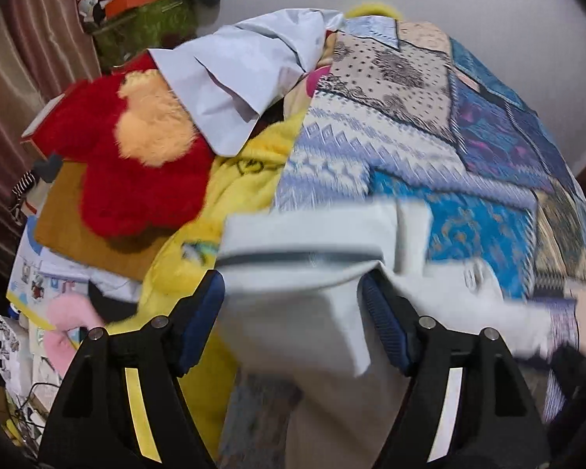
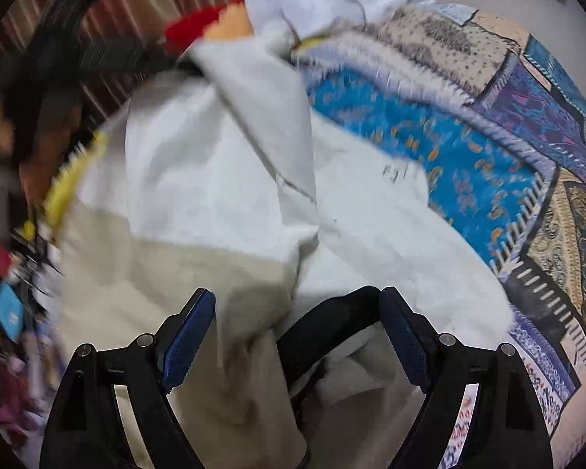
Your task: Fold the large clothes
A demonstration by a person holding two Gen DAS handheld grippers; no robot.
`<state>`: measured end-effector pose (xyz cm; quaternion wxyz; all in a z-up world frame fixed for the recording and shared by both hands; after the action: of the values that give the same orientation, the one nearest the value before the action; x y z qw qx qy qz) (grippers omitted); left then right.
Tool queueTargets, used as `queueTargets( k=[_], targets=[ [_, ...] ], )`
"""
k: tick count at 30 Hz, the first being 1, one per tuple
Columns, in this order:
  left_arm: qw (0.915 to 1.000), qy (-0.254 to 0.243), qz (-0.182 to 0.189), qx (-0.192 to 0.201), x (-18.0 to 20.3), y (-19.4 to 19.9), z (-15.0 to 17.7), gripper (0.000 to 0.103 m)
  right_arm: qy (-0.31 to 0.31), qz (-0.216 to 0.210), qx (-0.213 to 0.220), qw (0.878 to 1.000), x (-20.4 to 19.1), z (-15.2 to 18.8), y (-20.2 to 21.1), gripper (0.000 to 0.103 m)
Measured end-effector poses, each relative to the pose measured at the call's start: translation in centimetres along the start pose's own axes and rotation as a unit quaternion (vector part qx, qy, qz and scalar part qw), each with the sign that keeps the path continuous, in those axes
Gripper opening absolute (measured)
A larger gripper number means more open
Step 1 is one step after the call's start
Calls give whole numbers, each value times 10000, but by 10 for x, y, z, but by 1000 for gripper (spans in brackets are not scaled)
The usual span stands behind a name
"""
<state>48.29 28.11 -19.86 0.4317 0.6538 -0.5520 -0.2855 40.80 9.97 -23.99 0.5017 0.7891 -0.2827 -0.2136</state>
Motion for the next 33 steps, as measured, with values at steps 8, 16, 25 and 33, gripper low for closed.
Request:
queueTargets(
  k=[8, 16, 25, 33],
  targets=[
    [9979, 90, -342, 545, 7, 19, -41, 69, 174, -166, -67, 9997, 4, 6, 2, 87],
    [9938, -740, 195, 804, 19, 75, 30, 79, -262, -406, 571, 9972, 19, -48, 42, 87],
    [9982, -577, -29, 128, -11, 24, 106, 81, -316, 141, 370, 9987, 35, -121, -19, 87],
    [9990, 73, 397, 197, -30, 14, 119, 89, -973, 298, 434, 9939, 90, -103, -20, 87]
  ],
)
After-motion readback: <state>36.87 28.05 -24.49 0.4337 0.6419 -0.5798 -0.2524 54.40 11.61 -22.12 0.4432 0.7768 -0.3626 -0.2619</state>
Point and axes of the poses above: each gripper's, at about its wrist camera, not at the fingertips, and y roughly against the way its jaws point, x to its right, z to its underside, the point moved 1 cm from there along -y, roughly the way its jaws point, and after that the axes turned 4 degrees about z, right-handed, at the moved point
